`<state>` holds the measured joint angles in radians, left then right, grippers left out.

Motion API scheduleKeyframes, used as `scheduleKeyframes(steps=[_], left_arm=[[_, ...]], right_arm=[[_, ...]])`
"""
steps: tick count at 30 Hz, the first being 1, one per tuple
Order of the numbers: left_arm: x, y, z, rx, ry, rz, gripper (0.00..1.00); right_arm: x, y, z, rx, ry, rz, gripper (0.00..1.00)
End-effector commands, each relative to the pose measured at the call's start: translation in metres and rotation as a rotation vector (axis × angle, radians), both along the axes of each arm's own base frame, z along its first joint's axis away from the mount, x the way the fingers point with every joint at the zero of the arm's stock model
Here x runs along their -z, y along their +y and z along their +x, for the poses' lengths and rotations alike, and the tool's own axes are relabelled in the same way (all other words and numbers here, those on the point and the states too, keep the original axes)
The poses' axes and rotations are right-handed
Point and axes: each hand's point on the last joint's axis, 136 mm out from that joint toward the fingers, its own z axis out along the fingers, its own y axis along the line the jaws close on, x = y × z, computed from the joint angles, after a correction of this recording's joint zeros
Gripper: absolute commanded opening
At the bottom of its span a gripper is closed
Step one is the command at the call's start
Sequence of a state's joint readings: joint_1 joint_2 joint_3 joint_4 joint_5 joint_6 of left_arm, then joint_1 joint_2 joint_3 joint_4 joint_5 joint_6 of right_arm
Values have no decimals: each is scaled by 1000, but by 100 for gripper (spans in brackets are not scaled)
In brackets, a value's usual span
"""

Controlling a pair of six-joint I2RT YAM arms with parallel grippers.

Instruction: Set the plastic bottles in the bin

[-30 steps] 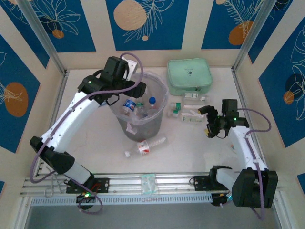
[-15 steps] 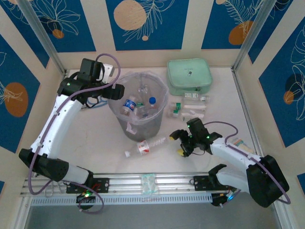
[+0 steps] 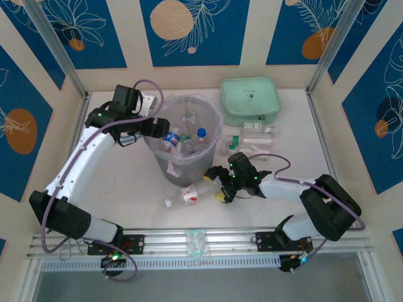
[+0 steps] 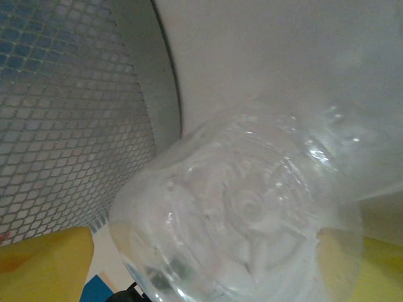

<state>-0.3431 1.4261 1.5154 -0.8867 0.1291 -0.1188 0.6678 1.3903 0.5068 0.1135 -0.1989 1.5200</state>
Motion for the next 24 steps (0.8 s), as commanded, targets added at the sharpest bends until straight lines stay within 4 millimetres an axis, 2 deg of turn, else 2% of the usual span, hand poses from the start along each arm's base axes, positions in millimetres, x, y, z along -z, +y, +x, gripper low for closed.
scheduleKeyframes(steps=[1, 7, 11, 16, 18, 22, 24], left_arm=[[2, -4, 2, 3, 0, -53, 93], [6, -6, 3, 6, 2, -72, 93], [-7, -7, 3, 12, -34, -103, 93], [-27, -7, 5, 19, -76, -130, 94], [-37, 0, 6, 22, -112, -96, 94], [-63, 18, 9, -6, -190, -78, 93], [-66, 20, 8, -8, -195, -81, 91]], right_arm=[[-10, 9, 11, 11, -37, 40, 86], [-14, -6, 10, 25, -63, -16, 70], [-21, -27, 8, 44, -92, -66, 65], [-37, -70, 6, 84, -150, -162, 61], [-45, -91, 5, 108, -176, -200, 60], [-75, -137, 7, 166, -283, -268, 53], [-96, -157, 12, 197, -348, -291, 50]])
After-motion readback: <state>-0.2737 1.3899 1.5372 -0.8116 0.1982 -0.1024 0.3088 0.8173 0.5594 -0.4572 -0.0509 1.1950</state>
